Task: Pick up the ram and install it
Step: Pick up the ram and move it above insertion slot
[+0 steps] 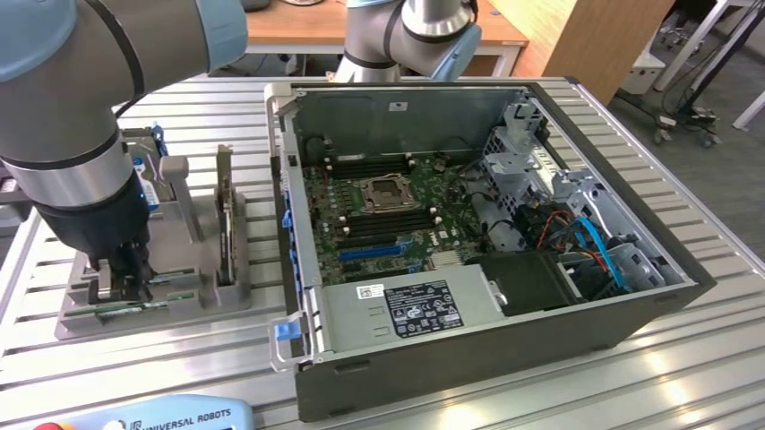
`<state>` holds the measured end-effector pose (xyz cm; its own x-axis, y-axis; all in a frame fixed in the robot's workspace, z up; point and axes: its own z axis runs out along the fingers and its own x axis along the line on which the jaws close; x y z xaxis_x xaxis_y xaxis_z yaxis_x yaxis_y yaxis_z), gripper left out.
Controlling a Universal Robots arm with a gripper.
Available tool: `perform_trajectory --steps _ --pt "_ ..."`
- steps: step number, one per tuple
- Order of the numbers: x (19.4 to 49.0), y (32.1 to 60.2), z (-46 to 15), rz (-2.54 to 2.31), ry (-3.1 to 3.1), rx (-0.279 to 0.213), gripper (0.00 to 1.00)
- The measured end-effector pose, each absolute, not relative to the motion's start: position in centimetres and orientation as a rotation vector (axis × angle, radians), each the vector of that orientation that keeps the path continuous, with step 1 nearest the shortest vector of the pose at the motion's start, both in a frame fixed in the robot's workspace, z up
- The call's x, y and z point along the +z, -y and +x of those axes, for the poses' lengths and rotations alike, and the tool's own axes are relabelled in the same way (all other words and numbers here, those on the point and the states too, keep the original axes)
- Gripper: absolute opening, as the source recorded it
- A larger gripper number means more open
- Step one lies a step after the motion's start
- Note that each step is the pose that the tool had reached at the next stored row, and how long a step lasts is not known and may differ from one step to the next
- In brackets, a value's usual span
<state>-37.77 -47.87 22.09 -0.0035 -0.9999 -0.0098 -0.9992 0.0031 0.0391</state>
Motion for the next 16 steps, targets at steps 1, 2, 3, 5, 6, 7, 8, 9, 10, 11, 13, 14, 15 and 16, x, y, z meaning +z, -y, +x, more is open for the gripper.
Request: perform_trajectory --steps 1,2,3,5,6,7,8,9,10,11,13,14,15,16 --pt "22.0 47.9 -37.8 2.203 2.21 -0.054 0.35" --pt "21.9 47.9 -37.8 2.203 2.21 -0.054 0.35" --pt "21.8 47.9 -37.8 2.203 2.21 -0.054 0.35" --pt "21.6 47.9 -37.8 2.203 2.21 -0.054 0.35" --pt "21.5 47.9 -37.8 2.203 2.21 -0.054 0.35" --pt "21.4 47.9 -37.8 2.203 2.21 -0.054 0.35" --pt "21.3 47.9 -37.8 2.203 2.21 -0.054 0.35" --pt "21.2 47.9 -37.8 2.203 2.21 -0.054 0.35" --pt "21.1 47.9 -37.9 2.203 2.21 -0.054 0.35" --pt "21.0 47.9 -37.9 2.203 2.21 -0.054 0.35" --pt "20.8 47.9 -37.9 2.203 2.21 -0.054 0.35" --pt "20.7 47.9 -37.9 2.203 2.21 -0.054 0.35" --pt "20.6 47.9 -37.9 2.203 2.21 -0.054 0.35" --pt "20.5 47.9 -37.9 2.203 2.21 -0.054 0.35"
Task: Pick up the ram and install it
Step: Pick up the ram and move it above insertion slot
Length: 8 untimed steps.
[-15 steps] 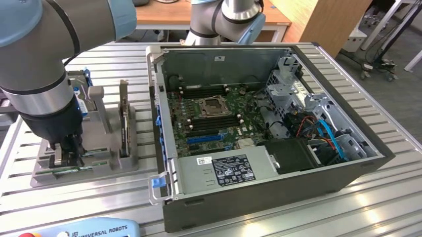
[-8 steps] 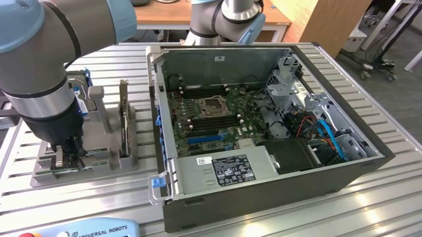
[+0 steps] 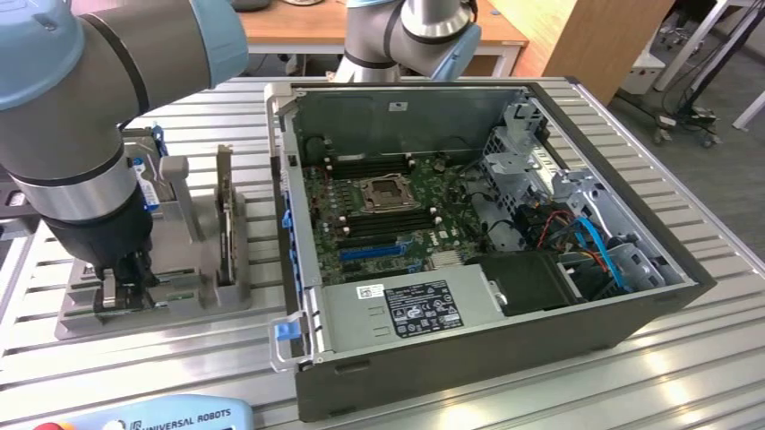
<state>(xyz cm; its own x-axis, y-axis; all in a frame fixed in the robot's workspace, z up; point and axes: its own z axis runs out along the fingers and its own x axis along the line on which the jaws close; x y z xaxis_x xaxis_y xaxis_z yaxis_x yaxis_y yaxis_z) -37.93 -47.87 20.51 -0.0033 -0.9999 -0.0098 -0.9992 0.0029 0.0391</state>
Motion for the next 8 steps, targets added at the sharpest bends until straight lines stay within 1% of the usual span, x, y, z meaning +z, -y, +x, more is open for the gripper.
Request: perform_trajectory --steps 8 --pt "20.0 47.87 -37.97 2.203 2.209 -0.054 0.35"
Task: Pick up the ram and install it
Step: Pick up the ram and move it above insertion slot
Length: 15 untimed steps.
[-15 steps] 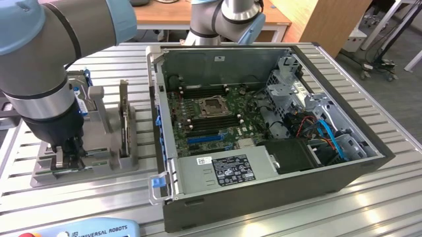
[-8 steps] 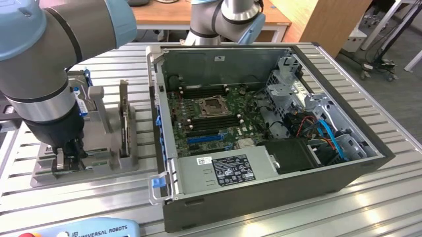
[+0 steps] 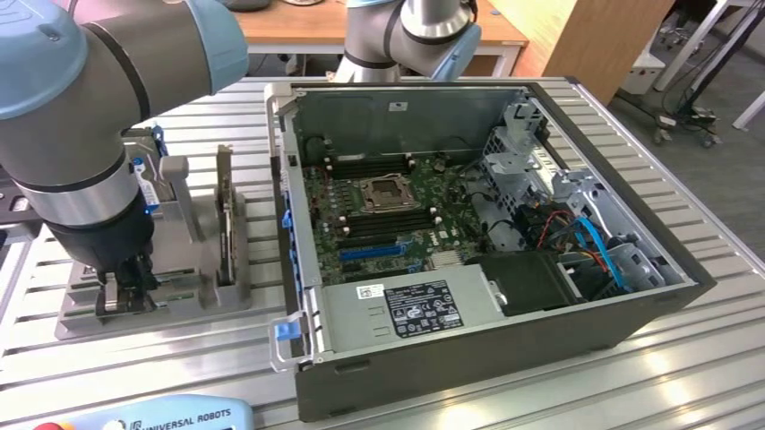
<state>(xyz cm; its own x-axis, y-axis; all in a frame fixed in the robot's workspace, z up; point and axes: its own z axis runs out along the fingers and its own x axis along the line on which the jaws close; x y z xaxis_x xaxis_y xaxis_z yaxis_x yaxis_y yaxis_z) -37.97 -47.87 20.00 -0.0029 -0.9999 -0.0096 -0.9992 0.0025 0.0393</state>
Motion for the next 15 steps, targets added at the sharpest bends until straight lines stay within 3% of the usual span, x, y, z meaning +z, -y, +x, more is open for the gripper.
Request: perform_trajectory --steps 15 --pt "19.99 48.23 -37.96 2.205 2.211 -0.057 0.35"
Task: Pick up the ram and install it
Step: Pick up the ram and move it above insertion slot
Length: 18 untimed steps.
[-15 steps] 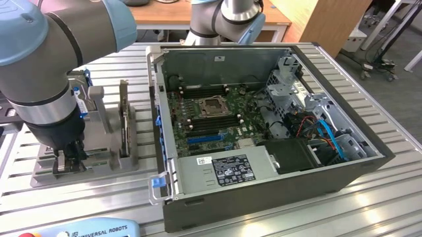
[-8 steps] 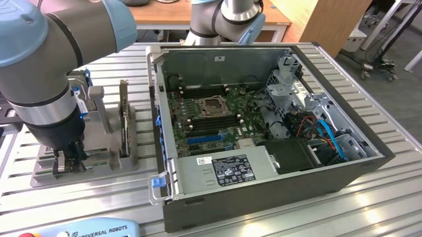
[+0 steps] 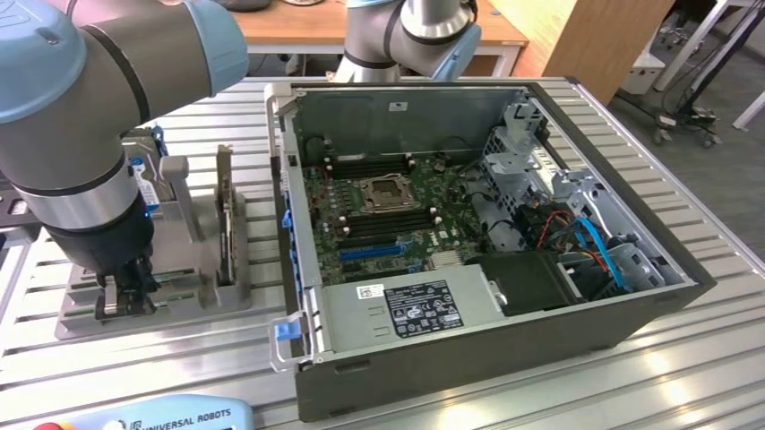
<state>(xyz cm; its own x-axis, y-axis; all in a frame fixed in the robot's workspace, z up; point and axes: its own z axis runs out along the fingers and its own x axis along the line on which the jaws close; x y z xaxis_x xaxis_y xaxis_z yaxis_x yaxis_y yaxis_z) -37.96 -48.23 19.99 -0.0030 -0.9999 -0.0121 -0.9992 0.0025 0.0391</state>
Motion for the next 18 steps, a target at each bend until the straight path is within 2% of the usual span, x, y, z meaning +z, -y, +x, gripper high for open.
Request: perform_trajectory --steps 18 --pt "19.97 48.23 -37.41 2.205 2.211 -0.057 0.35"
